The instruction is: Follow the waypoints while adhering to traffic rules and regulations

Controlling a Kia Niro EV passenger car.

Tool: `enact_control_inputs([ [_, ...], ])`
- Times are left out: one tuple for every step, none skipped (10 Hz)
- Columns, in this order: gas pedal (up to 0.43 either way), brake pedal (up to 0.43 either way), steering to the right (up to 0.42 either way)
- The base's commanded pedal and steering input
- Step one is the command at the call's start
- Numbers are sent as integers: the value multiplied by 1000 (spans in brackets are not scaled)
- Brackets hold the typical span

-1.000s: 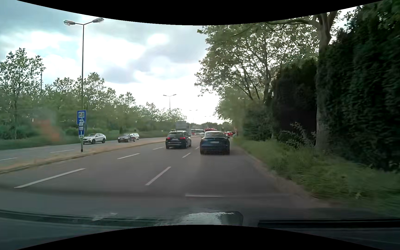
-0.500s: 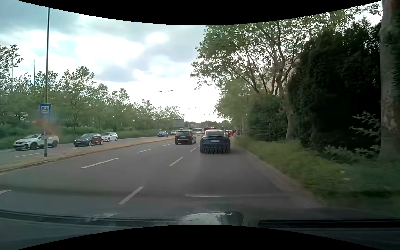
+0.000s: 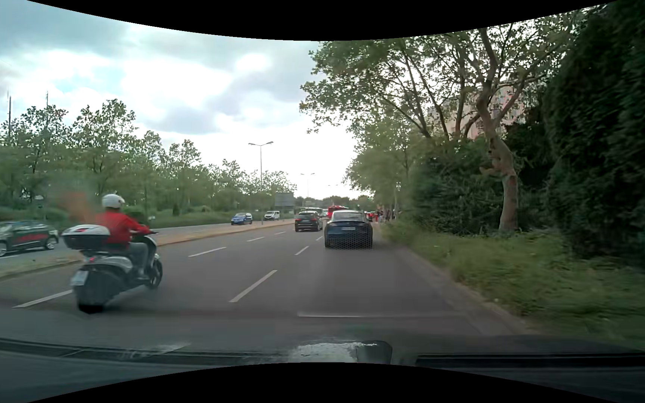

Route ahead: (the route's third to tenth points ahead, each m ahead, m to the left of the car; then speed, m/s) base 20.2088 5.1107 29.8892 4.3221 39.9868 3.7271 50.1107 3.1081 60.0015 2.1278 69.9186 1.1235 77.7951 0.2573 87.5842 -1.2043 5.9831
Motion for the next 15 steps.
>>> enact_control_inputs([
  [0, 0, 1],
  [0, 0, 1],
  [0, 0, 1],
  [0, 0, 1],
  [0, 0, 1],
  [0, 0, 1],
  [0, 0, 1],
  [0, 0, 1],
  [0, 0, 1],
  [8, 0, 1],
  [20, 0, 8],
  [28, 0, 14],
  [28, 0, 19],
  [39, 0, 19],
  [47, 0, 19],
])
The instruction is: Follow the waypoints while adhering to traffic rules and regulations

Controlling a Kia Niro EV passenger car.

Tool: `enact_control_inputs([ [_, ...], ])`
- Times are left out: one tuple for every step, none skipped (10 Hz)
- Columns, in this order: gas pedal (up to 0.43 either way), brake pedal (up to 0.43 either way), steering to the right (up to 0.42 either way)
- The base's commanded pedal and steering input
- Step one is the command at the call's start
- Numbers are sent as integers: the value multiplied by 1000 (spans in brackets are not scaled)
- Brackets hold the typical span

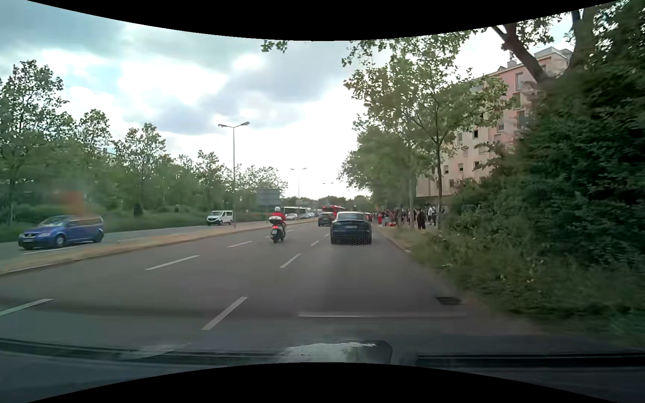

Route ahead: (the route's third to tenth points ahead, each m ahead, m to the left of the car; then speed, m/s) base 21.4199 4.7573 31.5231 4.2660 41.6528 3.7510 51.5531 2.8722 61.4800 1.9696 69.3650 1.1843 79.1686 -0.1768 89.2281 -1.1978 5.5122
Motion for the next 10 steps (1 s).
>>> enact_control_inputs([
  [59, 0, 18],
  [79, 0, 13],
  [87, 0, 11],
  [87, 0, 11],
  [98, 0, 10],
  [98, 0, 9],
  [98, 0, 8],
  [110, 0, 8],
  [110, 0, 8],
  [110, 0, 7],
])
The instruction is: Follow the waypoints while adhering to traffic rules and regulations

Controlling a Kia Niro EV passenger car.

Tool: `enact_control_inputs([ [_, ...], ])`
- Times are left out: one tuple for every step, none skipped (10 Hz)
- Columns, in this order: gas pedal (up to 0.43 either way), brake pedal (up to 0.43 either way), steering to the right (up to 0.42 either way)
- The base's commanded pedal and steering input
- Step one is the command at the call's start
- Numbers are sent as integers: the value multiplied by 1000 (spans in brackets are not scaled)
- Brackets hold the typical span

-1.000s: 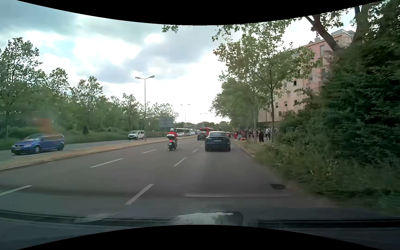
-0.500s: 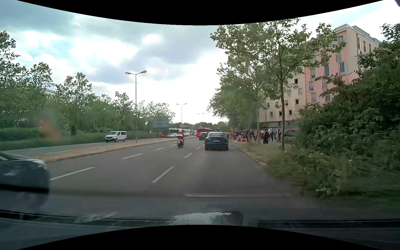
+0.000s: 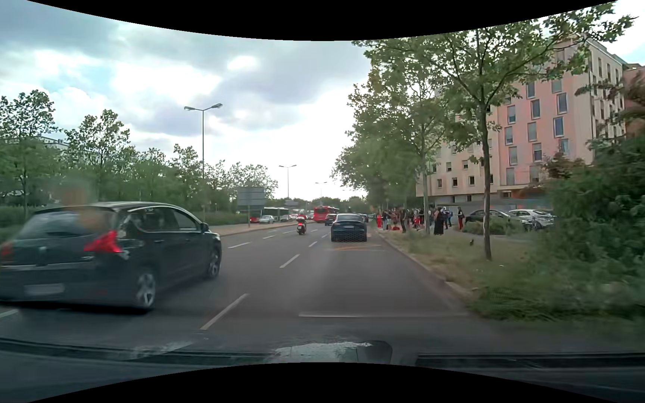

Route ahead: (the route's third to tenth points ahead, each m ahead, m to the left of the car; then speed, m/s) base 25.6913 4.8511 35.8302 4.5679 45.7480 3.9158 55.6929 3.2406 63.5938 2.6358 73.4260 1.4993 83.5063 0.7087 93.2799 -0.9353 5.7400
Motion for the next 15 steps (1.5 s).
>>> enact_control_inputs([
  [118, 0, 7],
  [118, 0, 6],
  [138, 0, 6],
  [169, 0, 6],
  [177, 0, 6],
  [189, 0, 6],
  [189, 0, 5],
  [189, 0, 5],
  [189, 0, 5],
  [189, 0, 5],
  [189, 0, 5],
  [189, 0, 5],
  [189, 0, 5],
  [169, 0, 5],
  [157, 0, 4],
])
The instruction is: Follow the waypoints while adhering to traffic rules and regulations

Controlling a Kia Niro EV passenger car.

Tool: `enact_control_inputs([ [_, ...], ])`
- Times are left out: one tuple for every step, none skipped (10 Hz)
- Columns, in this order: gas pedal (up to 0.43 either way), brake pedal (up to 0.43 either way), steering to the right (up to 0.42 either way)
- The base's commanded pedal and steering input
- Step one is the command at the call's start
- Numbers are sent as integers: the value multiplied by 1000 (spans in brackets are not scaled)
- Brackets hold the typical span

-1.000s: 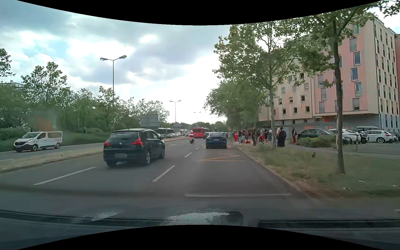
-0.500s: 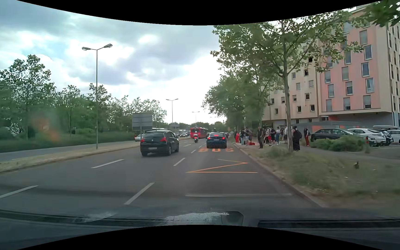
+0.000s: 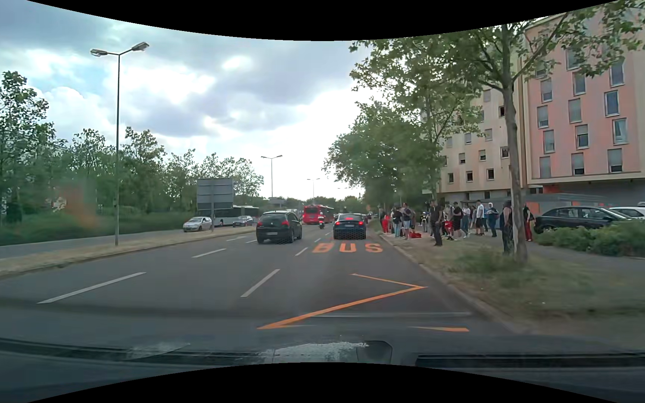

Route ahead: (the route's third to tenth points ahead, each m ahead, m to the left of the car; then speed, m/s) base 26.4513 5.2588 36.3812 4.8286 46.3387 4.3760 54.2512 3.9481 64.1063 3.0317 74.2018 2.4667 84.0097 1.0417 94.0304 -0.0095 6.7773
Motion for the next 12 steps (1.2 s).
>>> enact_control_inputs([
  [150, 0, 4],
  [138, 0, 4],
  [130, 0, 4],
  [98, 0, 4],
  [79, 0, 4],
  [79, 0, 4],
  [67, 0, 4],
  [67, 0, 4],
  [67, 0, 4],
  [67, 0, 4],
  [47, 0, 4],
  [0, 0, 4],
])
